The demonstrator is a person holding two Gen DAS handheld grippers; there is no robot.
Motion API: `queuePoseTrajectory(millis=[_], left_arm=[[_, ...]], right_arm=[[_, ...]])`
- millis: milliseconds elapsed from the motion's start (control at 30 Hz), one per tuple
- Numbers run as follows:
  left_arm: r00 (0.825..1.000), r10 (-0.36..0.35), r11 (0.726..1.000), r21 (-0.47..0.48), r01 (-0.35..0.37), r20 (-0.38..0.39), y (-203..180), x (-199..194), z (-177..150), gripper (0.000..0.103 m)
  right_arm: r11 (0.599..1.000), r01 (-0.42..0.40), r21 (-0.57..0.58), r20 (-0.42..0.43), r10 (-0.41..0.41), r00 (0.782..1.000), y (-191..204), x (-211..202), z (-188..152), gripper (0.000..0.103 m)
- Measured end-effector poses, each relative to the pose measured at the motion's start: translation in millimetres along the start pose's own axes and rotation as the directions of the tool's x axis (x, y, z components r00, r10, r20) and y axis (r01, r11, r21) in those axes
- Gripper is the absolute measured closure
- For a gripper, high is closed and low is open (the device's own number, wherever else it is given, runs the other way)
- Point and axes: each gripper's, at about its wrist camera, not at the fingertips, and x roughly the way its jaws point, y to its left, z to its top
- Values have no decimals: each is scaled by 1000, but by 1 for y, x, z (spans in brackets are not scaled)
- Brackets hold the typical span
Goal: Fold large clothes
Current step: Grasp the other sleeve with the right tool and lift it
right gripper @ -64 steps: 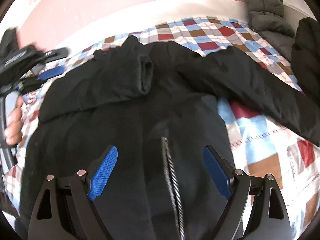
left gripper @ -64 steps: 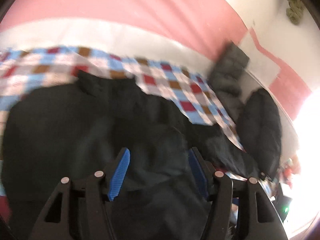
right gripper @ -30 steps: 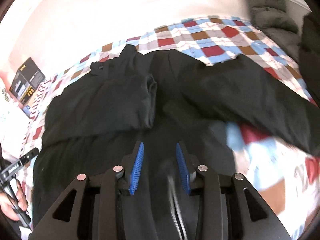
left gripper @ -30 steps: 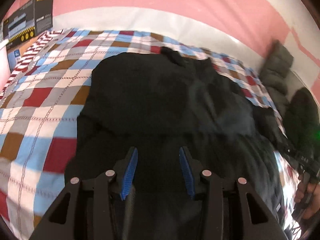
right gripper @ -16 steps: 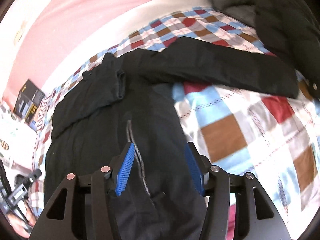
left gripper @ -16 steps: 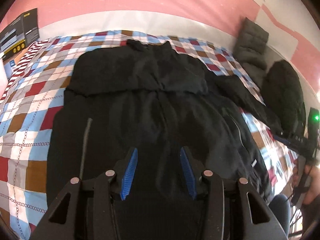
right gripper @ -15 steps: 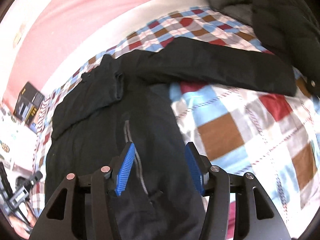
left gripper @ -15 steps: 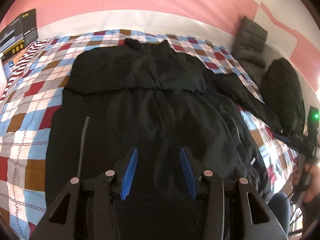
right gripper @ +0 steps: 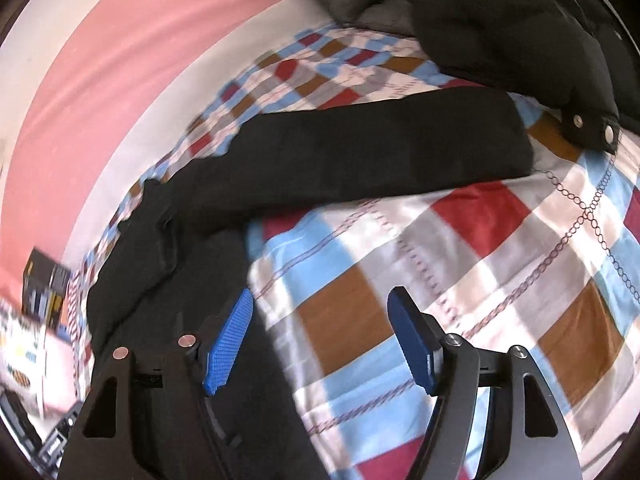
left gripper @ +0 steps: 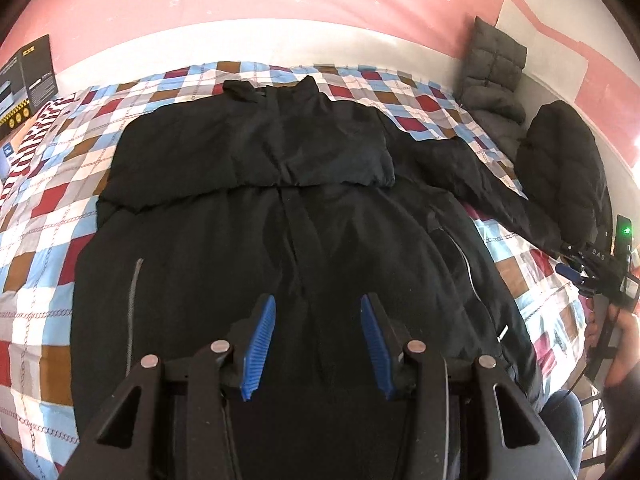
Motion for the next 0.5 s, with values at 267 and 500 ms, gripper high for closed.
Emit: queuePoseTrajectory(millis=[267, 500], left_arm=[[1000, 6, 1000, -2, -6, -22, -4, 29, 12, 56], [998, 18, 1000, -6, -18, -54, 1, 47, 9, 56]], right_arm=[[983, 57, 172, -12, -56, 998, -69, 43, 38, 33], [949, 13, 316, 40, -27, 999, -107, 71, 66, 32]])
